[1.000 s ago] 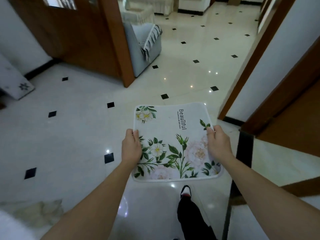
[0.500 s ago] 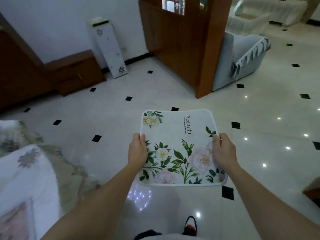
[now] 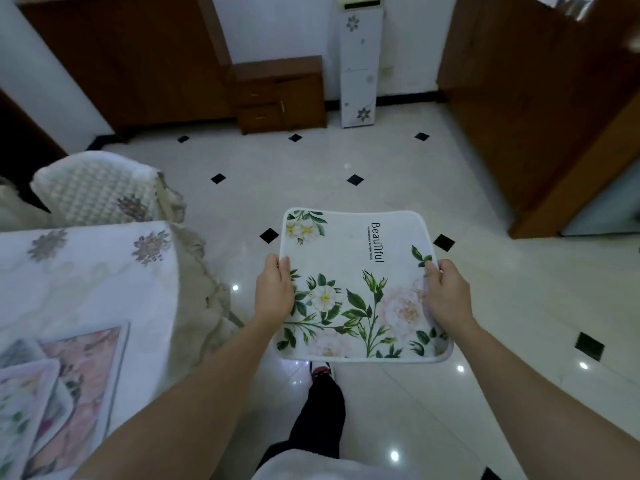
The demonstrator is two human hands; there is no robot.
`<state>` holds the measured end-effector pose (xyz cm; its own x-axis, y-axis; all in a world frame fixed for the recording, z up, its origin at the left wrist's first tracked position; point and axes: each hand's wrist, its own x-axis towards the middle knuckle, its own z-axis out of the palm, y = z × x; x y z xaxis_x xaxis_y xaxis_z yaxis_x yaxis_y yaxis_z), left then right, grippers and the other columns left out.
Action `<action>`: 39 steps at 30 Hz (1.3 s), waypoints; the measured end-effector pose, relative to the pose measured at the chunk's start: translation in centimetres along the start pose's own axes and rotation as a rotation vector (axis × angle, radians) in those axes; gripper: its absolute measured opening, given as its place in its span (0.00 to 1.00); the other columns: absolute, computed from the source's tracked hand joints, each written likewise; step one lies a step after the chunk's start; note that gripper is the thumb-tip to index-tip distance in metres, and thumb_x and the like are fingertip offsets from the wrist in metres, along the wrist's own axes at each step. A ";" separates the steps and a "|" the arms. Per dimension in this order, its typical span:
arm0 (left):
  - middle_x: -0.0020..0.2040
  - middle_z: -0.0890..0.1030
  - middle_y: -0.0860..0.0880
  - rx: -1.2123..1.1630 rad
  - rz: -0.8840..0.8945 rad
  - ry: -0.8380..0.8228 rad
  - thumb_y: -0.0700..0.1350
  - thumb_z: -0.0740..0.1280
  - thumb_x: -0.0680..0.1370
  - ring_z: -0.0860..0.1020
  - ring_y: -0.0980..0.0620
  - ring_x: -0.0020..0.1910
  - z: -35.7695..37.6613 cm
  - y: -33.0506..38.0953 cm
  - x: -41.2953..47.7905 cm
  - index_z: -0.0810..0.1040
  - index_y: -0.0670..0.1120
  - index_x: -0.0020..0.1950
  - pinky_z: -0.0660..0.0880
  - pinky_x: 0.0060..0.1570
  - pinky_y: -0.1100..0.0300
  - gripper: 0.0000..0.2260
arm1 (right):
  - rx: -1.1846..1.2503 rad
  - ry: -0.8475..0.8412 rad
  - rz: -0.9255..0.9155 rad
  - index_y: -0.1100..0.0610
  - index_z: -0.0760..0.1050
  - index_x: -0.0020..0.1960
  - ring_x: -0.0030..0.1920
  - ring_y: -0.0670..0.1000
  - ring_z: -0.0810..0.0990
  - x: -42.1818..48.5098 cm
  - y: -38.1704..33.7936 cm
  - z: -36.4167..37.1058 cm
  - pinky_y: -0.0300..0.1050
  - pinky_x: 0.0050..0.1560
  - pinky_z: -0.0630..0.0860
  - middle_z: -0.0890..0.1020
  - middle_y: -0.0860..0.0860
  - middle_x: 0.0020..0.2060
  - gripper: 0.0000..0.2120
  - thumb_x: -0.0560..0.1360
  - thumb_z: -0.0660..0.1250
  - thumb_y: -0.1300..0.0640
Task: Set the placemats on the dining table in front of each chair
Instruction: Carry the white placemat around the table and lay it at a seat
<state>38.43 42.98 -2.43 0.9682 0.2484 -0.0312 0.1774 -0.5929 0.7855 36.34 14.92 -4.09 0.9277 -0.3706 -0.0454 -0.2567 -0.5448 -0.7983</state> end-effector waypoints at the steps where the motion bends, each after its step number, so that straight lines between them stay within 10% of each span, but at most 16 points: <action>1: 0.38 0.71 0.50 0.005 -0.012 0.018 0.50 0.51 0.84 0.69 0.53 0.35 -0.1 -0.5 1.4 0.68 0.40 0.48 0.66 0.32 0.61 0.15 | -0.003 -0.020 -0.011 0.59 0.71 0.47 0.33 0.50 0.72 1.4 -0.7 1.1 0.43 0.32 0.66 0.75 0.51 0.34 0.14 0.82 0.55 0.51; 39: 0.38 0.71 0.50 -0.053 -0.306 0.408 0.50 0.52 0.84 0.70 0.51 0.37 -12.9 -8.0 69.9 0.70 0.40 0.48 0.66 0.35 0.59 0.16 | -0.045 -0.373 -0.364 0.59 0.69 0.46 0.34 0.51 0.73 59.6 -38.9 46.8 0.43 0.31 0.65 0.75 0.52 0.35 0.14 0.82 0.54 0.50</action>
<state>102.46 74.93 -2.96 0.7240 0.6892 -0.0292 0.4223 -0.4093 0.8088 114.25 49.23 -3.84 0.9904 0.1375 0.0128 0.0965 -0.6229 -0.7764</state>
